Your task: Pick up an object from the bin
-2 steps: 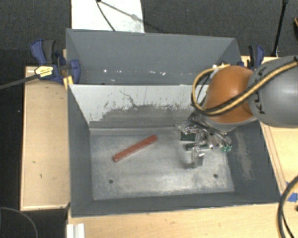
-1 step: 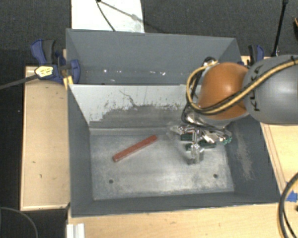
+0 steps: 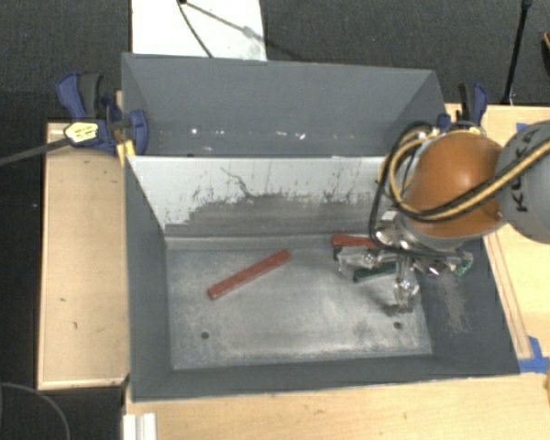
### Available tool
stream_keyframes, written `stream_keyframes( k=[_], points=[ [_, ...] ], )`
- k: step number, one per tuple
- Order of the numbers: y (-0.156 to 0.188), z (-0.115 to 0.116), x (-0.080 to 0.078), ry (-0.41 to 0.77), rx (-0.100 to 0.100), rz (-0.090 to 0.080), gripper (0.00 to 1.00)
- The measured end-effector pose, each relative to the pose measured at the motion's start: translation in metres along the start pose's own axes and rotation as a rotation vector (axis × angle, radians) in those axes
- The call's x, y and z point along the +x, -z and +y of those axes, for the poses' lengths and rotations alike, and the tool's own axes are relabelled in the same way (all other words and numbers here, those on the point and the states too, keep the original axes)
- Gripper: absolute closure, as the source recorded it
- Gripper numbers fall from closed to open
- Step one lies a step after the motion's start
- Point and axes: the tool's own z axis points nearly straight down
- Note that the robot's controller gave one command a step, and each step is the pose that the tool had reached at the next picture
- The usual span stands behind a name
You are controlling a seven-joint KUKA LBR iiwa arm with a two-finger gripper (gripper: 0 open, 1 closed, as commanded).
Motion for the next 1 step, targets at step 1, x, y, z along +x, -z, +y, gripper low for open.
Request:
stream_keyframes(
  k=[1],
  points=[
    [0.0464,0.034,-0.0649,-0.026,0.003,-0.011,0.0]
  ],
)
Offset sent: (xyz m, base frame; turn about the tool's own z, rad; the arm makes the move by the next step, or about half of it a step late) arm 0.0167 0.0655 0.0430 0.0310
